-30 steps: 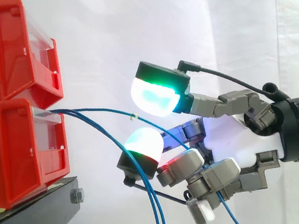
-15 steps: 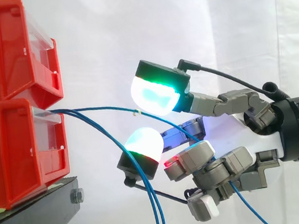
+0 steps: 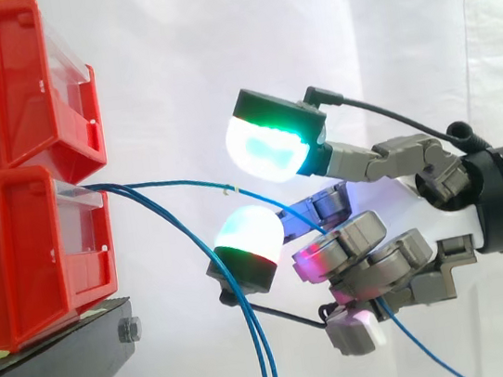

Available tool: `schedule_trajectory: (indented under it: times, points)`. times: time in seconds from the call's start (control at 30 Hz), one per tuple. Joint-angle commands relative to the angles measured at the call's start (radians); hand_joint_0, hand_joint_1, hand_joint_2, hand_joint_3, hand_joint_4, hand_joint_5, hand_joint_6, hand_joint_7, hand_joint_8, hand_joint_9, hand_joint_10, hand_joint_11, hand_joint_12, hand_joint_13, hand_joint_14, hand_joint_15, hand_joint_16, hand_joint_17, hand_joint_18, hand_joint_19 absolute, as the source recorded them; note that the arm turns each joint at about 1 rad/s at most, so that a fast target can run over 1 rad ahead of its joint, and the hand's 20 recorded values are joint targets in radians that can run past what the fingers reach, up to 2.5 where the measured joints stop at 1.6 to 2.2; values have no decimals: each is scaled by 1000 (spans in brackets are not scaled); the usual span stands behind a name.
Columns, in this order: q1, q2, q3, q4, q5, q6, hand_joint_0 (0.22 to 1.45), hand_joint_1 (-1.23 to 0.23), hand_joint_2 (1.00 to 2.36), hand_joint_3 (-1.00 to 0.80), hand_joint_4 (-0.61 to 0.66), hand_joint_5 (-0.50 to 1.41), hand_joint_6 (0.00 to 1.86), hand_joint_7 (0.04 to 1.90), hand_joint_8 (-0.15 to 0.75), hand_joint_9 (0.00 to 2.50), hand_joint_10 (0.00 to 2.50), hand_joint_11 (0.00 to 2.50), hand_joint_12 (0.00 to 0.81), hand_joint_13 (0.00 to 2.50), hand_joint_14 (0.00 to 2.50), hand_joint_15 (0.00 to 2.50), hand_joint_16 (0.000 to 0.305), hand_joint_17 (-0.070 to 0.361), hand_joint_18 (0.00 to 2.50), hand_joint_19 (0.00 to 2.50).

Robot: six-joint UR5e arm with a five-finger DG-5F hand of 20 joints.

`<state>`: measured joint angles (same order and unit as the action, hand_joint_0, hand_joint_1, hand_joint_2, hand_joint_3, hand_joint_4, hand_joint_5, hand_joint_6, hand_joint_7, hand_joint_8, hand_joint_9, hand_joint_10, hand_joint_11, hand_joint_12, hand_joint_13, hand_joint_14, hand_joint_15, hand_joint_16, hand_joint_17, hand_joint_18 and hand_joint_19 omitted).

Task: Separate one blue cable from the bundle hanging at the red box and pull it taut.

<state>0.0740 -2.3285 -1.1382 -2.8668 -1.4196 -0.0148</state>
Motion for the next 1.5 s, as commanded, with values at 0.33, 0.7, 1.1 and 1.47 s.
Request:
schedule_trajectory:
  times: [0.33, 0.7, 1.1, 1.47]
  points:
    - [1, 58, 0, -89, 42, -93, 555, -498, 1000, -500, 193, -219, 768, 1207, 315, 917, 1207, 1838, 350, 1238, 1319, 1644, 54, 121, 1180, 924]
    - [-2, 52, -6, -42, 116, -71, 545, -434, 1000, -500, 198, -218, 768, 1203, 321, 924, 1246, 1818, 351, 1242, 1407, 1602, 54, 122, 1215, 929]
    - [4, 52, -41, 29, 145, -71, 622, -598, 1017, -260, 157, -225, 811, 1230, 304, 937, 1264, 1849, 340, 1240, 1466, 1605, 52, 116, 1224, 945]
    - [10, 51, -41, 26, 146, -70, 634, -667, 1017, -257, 155, -231, 837, 1210, 308, 919, 1309, 1799, 346, 1245, 1435, 1639, 51, 115, 1240, 956]
